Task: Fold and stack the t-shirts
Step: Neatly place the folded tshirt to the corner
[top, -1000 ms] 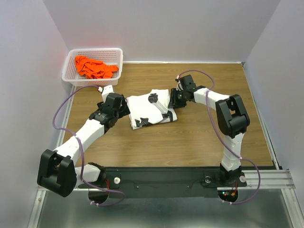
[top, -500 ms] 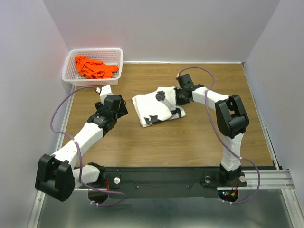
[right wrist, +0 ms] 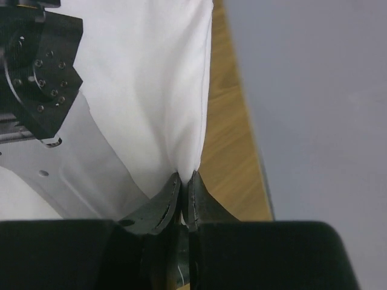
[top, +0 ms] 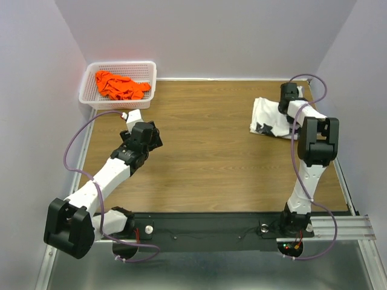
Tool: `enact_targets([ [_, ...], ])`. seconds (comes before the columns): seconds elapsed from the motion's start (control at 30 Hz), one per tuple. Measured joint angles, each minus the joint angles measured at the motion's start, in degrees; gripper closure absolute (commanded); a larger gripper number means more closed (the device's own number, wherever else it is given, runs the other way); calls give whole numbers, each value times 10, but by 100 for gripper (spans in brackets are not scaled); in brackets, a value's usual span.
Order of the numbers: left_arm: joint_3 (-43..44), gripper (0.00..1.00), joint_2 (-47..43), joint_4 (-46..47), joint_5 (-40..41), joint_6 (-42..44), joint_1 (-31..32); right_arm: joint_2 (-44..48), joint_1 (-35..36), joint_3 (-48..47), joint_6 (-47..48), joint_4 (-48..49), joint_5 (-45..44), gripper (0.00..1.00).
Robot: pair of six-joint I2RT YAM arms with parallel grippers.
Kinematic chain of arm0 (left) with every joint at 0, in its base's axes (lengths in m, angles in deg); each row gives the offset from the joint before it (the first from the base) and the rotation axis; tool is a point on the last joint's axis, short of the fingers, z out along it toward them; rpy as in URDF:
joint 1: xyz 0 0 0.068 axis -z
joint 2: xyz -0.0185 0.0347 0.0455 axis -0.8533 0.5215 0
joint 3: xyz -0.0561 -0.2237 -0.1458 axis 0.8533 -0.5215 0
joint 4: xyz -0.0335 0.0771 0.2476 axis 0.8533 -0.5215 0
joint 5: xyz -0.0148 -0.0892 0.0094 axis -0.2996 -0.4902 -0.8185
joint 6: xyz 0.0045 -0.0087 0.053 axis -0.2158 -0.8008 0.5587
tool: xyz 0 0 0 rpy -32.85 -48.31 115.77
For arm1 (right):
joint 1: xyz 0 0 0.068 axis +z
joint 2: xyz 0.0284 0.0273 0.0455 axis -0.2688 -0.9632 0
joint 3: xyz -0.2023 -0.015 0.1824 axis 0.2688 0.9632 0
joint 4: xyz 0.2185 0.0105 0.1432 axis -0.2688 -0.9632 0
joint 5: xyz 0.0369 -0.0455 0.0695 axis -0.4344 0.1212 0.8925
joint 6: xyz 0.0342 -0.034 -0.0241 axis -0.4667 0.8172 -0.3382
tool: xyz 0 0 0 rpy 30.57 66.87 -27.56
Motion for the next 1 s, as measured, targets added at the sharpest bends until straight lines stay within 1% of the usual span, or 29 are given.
enact_targets([
  [0.13,0,13,-6,0,0,0,0,-11,-35,-30,41,5,-41,88],
  [0.33,0,13,-11,0,0,2,0,-23,-61,-61,76,26,-56,88],
  [0.63,2,13,-18,-17,10,6,0,-109,-93,-137,94,46,-54,88],
  [0.73,12,13,-21,-30,16,7,0,-142,-102,-183,97,47,-54,87],
  [0.8,19,13,-22,-33,18,7,0,-157,-104,-206,98,48,-55,85],
  [0.83,23,13,-23,-35,18,7,0,-163,-105,-218,98,48,-56,66],
  [0.87,27,13,-23,-37,19,7,0,-170,-105,-230,99,50,-56,57],
  [0.93,34,13,-26,-42,20,7,0,-178,-105,-246,98,56,-56,42],
  [1.0,42,12,-30,-48,23,8,0,-177,-105,-247,94,59,-56,38],
])
